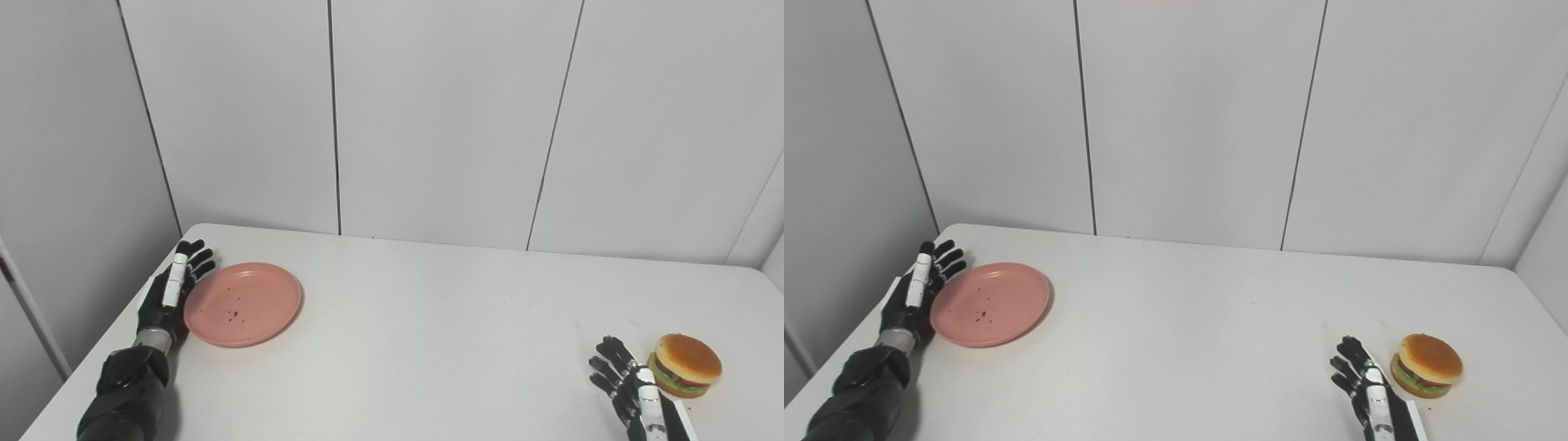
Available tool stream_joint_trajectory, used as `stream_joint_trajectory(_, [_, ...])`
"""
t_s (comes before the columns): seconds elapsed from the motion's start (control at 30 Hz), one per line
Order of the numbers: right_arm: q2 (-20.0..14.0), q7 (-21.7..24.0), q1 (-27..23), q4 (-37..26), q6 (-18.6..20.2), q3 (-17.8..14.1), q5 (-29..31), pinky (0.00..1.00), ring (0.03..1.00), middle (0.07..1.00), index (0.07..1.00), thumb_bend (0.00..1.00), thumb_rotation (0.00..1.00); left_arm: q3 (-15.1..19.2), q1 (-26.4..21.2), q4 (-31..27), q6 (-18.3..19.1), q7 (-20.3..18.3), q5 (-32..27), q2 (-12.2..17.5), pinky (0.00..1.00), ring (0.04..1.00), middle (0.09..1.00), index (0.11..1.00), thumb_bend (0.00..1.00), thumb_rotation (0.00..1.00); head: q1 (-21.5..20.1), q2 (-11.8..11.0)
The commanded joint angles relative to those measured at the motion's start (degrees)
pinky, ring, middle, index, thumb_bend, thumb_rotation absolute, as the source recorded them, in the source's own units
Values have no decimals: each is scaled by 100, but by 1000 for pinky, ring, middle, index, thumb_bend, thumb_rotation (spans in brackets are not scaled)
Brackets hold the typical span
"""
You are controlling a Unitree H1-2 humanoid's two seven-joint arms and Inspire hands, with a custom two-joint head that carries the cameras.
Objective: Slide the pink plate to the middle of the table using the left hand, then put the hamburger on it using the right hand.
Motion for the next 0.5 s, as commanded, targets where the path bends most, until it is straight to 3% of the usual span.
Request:
stream_joint_trajectory(0.0, [113,9,227,138,54,71,4,877,869,892,874,780,1000,-7,-179,-199,-50,-145,-23,-15,847,878,868,852,975,843,0,3])
stream_joint_trajectory(0.47, [149,-31,214,108,97,103,-33,868,862,892,879,769,1000,-42,-47,-619,-13,-257,-20,-329,800,874,859,808,954,848,-74,26])
